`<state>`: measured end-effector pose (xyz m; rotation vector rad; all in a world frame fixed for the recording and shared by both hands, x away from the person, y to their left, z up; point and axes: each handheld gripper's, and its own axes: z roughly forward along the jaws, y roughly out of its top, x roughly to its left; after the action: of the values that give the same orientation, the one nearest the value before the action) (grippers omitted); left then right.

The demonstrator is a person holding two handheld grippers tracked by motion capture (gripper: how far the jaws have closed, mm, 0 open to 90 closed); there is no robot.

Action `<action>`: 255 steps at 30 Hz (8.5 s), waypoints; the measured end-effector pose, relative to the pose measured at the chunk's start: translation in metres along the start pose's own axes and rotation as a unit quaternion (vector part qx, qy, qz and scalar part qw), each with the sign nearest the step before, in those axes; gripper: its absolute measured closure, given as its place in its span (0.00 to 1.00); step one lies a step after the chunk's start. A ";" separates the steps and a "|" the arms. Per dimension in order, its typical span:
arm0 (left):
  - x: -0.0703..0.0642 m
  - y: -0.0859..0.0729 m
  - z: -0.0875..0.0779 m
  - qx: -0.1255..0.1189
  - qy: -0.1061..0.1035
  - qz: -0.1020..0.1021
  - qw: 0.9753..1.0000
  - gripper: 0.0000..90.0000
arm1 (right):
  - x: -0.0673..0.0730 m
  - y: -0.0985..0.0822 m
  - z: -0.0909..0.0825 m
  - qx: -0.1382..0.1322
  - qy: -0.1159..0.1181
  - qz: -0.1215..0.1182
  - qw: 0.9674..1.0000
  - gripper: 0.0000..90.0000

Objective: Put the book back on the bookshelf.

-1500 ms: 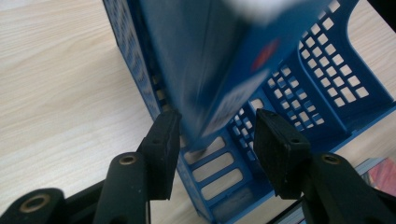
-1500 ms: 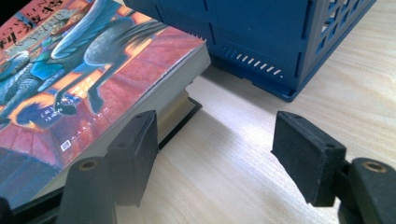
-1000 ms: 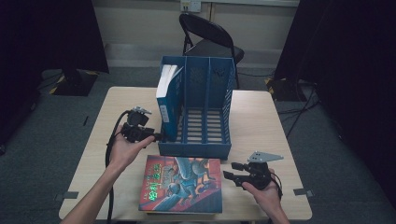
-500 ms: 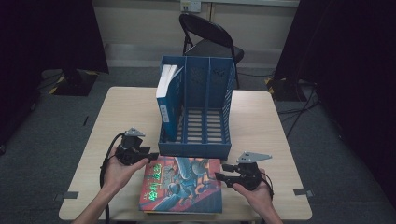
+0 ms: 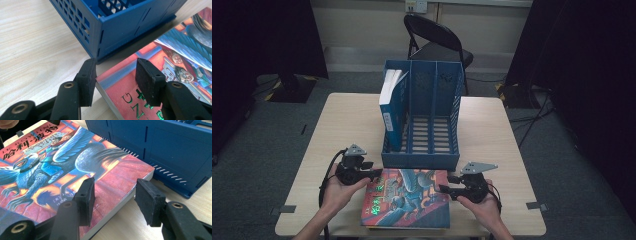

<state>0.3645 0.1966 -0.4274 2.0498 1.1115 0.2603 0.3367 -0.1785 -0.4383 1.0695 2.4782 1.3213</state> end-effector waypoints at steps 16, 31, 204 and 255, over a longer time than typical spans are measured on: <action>-0.005 -0.018 -0.012 -0.023 0.002 0.000 1.000 0.59 | 0.011 -0.006 -0.007 -0.003 0.000 -0.023 1.000 0.60; -0.008 -0.035 -0.019 -0.032 -0.025 -0.043 0.998 0.54 | -0.010 0.021 0.028 -0.016 -0.022 -0.012 1.000 0.43; -0.036 -0.032 0.004 -0.026 -0.109 0.007 0.994 0.41 | 0.029 -0.003 0.011 0.029 0.041 -0.007 0.999 0.26; -0.039 -0.038 0.012 -0.073 -0.098 0.025 0.992 0.27 | 0.015 0.034 0.048 -0.010 0.080 0.029 0.996 0.58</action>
<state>0.3232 0.1724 -0.4560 1.9294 0.8949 0.1558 0.3633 -0.1246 -0.4382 1.0790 2.5572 1.5022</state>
